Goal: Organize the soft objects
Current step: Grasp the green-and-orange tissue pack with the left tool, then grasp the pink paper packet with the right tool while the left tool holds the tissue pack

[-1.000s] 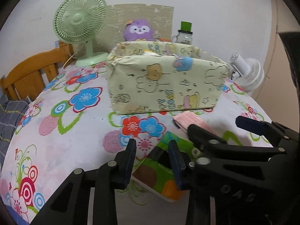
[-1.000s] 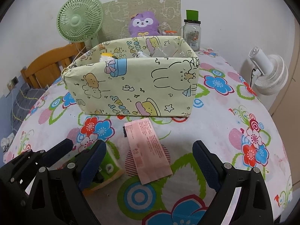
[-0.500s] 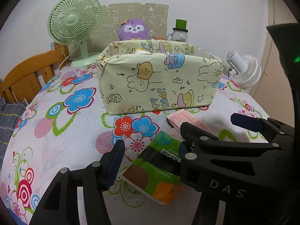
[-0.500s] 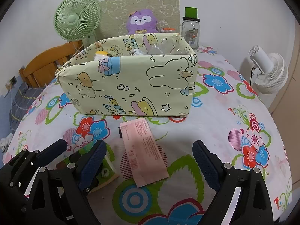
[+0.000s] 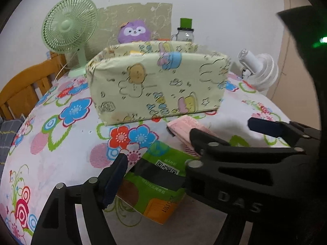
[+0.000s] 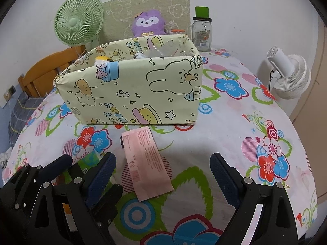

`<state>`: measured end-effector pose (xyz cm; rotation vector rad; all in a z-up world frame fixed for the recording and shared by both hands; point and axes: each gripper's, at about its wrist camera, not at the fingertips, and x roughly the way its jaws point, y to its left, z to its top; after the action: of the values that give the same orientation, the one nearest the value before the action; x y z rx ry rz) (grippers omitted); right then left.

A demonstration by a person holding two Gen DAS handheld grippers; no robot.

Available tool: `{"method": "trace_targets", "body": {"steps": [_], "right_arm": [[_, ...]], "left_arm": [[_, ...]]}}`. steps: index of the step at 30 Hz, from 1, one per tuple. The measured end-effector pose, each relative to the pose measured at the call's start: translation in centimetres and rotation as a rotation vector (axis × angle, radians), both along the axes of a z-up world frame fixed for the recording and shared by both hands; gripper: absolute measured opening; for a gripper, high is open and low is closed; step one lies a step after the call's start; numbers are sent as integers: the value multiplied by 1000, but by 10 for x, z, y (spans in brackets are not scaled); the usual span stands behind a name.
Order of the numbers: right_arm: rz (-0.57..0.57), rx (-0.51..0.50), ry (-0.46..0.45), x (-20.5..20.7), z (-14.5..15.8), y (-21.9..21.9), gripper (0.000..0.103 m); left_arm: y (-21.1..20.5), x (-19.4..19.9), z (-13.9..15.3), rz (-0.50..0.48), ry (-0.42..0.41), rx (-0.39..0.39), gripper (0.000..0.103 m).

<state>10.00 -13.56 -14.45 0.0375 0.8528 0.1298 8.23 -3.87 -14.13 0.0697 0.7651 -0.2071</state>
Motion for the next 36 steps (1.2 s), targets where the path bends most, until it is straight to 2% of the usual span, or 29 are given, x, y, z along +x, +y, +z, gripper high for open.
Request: {"method": "trace_targets", "body": {"steps": [2, 6, 8, 11, 13, 20, 24, 26, 28, 30, 32, 36], "right_arm": [[4, -1, 3, 1, -1, 1, 95], [17, 1, 20, 5, -5, 5, 95], [21, 4, 28, 7, -7, 6, 95], [27, -2, 33, 10, -9, 8, 95], [30, -12, 40, 13, -11, 11, 92], [38, 1, 78, 23, -18, 15, 87], [44, -9, 78, 24, -18, 18, 80], [59, -3, 76, 23, -17, 21, 72], [77, 3, 75, 21, -15, 24, 59], [84, 6, 73, 20, -15, 26, 56], [87, 12, 72, 18, -14, 26, 45], [75, 16, 74, 15, -13, 25, 43]], "left_arm": [[2, 4, -5, 21, 23, 15, 78], [8, 9, -6, 35, 34, -9, 66], [10, 10, -6, 45, 39, -7, 65], [14, 14, -5, 124, 32, 54, 63], [19, 18, -6, 153, 44, 55, 63], [22, 19, -7, 151, 57, 53, 62], [23, 21, -7, 151, 61, 46, 62], [21, 20, -7, 151, 59, 51, 62], [21, 20, -7, 151, 56, 55, 62], [21, 19, -7, 150, 54, 59, 62], [19, 19, -8, 149, 49, 66, 62], [17, 17, -8, 151, 41, 81, 61]]}}
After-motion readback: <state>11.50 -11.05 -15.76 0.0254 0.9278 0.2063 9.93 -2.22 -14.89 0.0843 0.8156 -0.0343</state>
